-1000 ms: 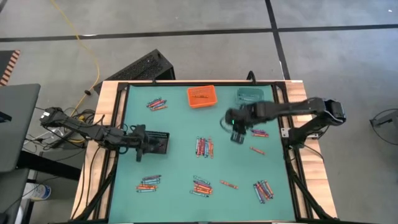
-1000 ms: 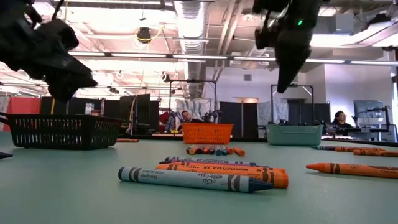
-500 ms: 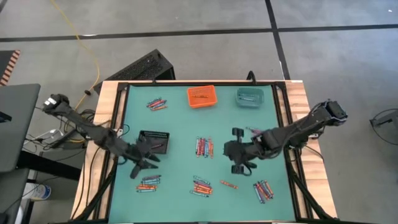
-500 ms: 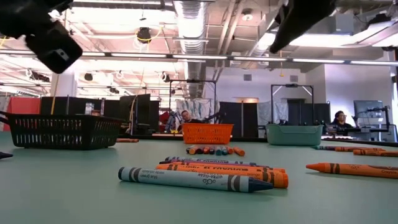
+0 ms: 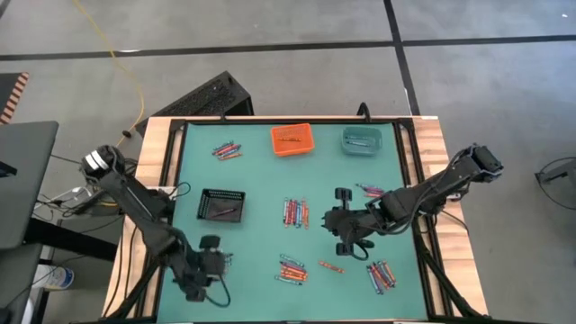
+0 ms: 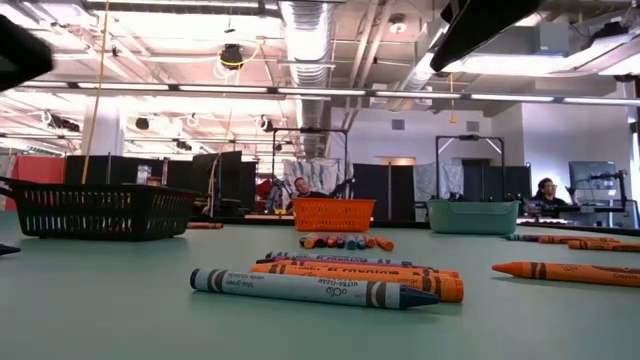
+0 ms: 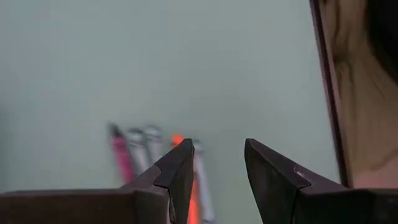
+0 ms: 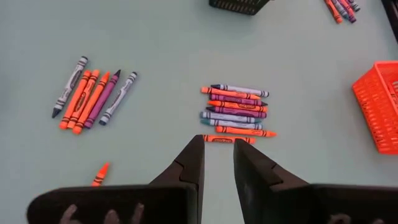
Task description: Sort crayons
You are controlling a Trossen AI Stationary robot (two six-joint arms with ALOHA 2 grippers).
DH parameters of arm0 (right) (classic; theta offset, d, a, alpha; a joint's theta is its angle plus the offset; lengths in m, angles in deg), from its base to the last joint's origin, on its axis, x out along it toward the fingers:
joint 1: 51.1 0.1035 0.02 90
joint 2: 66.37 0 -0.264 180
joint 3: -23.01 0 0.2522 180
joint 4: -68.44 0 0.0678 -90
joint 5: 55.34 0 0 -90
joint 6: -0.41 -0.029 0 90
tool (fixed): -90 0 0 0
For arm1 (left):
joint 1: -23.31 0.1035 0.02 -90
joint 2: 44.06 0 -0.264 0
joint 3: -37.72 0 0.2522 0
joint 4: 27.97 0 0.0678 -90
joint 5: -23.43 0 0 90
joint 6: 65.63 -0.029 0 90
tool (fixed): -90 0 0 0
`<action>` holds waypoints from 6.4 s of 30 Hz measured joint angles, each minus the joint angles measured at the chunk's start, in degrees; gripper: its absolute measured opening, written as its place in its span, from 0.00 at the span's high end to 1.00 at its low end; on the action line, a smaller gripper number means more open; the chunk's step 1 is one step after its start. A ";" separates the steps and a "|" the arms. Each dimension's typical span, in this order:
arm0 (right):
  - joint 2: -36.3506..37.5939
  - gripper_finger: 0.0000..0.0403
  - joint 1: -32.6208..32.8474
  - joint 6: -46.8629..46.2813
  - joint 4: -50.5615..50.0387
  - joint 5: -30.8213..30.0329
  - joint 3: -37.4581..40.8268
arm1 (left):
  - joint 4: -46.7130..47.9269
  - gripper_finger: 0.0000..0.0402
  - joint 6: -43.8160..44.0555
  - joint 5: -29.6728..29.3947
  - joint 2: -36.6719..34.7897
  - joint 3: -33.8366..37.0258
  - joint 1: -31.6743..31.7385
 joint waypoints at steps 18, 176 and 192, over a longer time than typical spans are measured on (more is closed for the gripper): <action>-0.02 0.80 -0.08 0.09 0.05 0.04 0.04 | 5.68 0.67 7.51 4.69 8.83 -0.43 -0.77; -0.07 0.80 -0.48 0.57 2.51 0.09 1.44 | -3.09 0.86 1.97 -3.81 7.83 3.68 -2.51; -0.04 0.80 -0.52 0.57 2.51 0.09 1.42 | -7.94 0.86 6.68 -1.69 7.69 10.57 -2.51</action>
